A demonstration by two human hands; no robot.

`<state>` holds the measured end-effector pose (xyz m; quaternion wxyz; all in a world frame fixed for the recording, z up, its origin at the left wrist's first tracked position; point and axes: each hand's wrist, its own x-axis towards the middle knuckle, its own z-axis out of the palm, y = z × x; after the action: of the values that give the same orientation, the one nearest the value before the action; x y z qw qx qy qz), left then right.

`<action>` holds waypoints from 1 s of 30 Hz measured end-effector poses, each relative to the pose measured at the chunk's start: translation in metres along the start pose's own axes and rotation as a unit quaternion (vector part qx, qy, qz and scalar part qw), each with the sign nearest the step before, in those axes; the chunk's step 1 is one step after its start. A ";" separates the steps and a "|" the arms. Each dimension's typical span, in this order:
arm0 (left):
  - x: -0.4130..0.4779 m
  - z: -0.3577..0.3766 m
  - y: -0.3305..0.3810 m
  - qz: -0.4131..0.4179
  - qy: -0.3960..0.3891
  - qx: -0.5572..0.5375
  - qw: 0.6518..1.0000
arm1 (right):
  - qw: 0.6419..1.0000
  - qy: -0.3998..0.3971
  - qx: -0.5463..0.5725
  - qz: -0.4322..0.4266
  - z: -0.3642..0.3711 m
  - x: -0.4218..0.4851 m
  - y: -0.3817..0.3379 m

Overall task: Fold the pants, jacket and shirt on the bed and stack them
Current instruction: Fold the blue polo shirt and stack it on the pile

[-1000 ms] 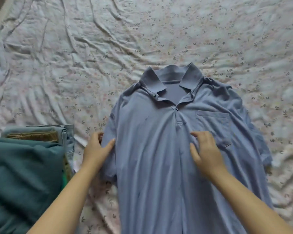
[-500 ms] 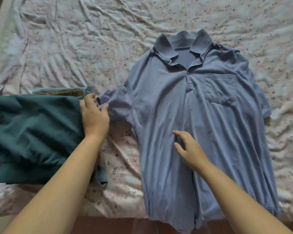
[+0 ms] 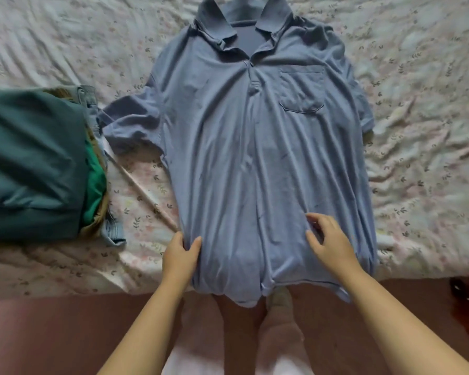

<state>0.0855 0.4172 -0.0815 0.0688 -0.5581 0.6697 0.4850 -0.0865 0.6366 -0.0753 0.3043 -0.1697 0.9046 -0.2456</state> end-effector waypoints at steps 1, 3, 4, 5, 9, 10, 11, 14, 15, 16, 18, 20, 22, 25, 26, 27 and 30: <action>-0.003 -0.001 -0.001 0.010 0.021 -0.001 1.000 | 1.000 -0.014 -0.013 -0.009 0.004 -0.002 -0.001; -0.007 -0.012 -0.004 0.040 0.085 -0.003 0.996 | 0.999 -0.024 -0.038 -0.017 0.012 -0.002 -0.003; -0.007 -0.020 -0.008 0.053 0.120 -0.001 0.991 | 0.999 -0.025 -0.044 -0.013 0.015 -0.001 -0.005; -0.006 -0.029 -0.012 0.060 0.150 -0.001 0.987 | 0.998 -0.028 -0.049 -0.004 0.017 -0.002 -0.007; 0.000 -0.044 -0.033 0.019 0.111 0.013 0.994 | 0.992 -0.055 -0.115 -0.002 0.025 -0.010 -0.009; -0.004 -0.043 -0.036 0.002 0.078 0.000 0.997 | 0.990 -0.061 -0.127 -0.007 0.027 -0.013 -0.009; -0.009 -0.040 -0.040 -0.015 0.051 -0.018 0.998 | 0.989 -0.064 -0.134 -0.015 0.029 -0.017 -0.009; -0.033 -0.031 -0.059 -0.032 0.053 -0.028 0.998 | 0.990 -0.040 -0.116 -0.073 0.040 -0.025 -0.012; -0.040 -0.029 -0.066 -0.033 0.067 -0.021 0.997 | 0.989 -0.034 -0.103 -0.101 0.044 -0.028 -0.015; -0.047 -0.026 -0.072 -0.035 0.074 -0.012 0.997 | 0.987 -0.035 -0.091 -0.129 0.048 -0.032 -0.019; -0.055 -0.018 -0.083 -0.042 0.067 -0.010 0.997 | 0.978 -0.058 -0.077 -0.182 0.059 -0.037 -0.029; -0.059 -0.012 -0.089 -0.041 0.061 -0.029 0.997 | 0.968 -0.098 -0.075 -0.220 0.072 -0.042 -0.038; -0.060 -0.010 -0.090 -0.032 0.082 -0.051 0.995 | 0.962 -0.128 -0.086 -0.226 0.085 -0.047 -0.044; -0.061 -0.019 -0.093 -0.021 0.142 -0.061 0.988 | 0.967 -0.130 -0.104 -0.195 0.096 -0.049 -0.047; -0.062 -0.025 -0.095 -0.023 0.162 -0.065 0.984 | 0.969 -0.127 -0.106 -0.183 0.097 -0.048 -0.048; -0.064 -0.029 -0.098 -0.026 0.173 -0.074 0.982 | 0.971 -0.123 -0.108 -0.174 0.098 -0.047 -0.047; -0.068 -0.041 -0.106 -0.014 0.173 -0.097 0.980 | 0.970 -0.117 -0.135 -0.167 0.098 -0.045 -0.047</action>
<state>0.2154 0.4440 -0.0776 -0.0960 -0.6467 0.6137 0.4425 0.0178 0.5849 -0.0965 0.3369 -0.3852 0.8465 -0.1470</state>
